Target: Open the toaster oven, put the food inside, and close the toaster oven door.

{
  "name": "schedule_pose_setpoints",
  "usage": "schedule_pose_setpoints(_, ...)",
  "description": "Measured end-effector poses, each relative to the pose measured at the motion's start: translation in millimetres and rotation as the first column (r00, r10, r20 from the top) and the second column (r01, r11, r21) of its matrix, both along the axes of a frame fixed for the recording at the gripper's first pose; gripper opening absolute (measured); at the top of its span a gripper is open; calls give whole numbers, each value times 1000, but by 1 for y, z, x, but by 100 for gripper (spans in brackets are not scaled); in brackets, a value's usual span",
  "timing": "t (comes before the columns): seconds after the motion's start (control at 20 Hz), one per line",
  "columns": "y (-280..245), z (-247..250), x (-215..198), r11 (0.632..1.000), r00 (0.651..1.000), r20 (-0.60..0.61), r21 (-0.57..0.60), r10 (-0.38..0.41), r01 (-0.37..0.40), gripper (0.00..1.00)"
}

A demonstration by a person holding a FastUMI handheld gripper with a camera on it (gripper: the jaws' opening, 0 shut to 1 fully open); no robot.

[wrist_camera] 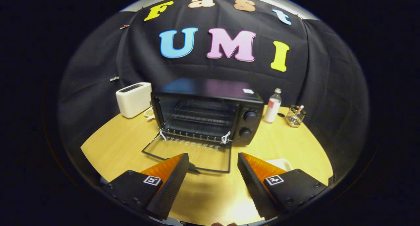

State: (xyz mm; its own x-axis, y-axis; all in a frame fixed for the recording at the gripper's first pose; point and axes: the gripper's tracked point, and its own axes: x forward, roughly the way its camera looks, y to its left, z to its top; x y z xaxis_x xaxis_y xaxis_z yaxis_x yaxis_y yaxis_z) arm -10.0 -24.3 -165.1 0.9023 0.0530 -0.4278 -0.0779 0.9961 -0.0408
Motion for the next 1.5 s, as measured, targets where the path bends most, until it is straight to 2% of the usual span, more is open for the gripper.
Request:
schedule_pose_setpoints(0.2,-62,12,5,998,998,-10,-8,-61,61,98)
schedule_pose_setpoints(0.3,-96,3,2,995,992,-67,-16,-103,103,98)
schedule_pose_setpoints(0.45,-132,-23,-2,991,976,-178,10,-127,131,99)
schedule_pose_setpoints(0.9,-233,-113,-23,989,886,-445,-5,-132,145,98)
schedule_pose_setpoints(1.15,-254,-146,-7,995,845,-530,27,-68,97,98)
schedule_pose_setpoints(1.25,-257,-155,-5,997,837,-546,32,-42,72,89)
schedule_pose_setpoints(1.3,-258,-159,-4,997,831,-555,37,-35,67,79)
schedule_pose_setpoints(1.35,-256,-163,-5,997,825,-564,52,-20,60,74)
schedule_pose_setpoints(1.45,-254,-173,-6,998,803,-596,52,-4,44,70)
schedule_pose_setpoints(1.5,-251,-171,-4,997,811,-586,62,6,37,68)
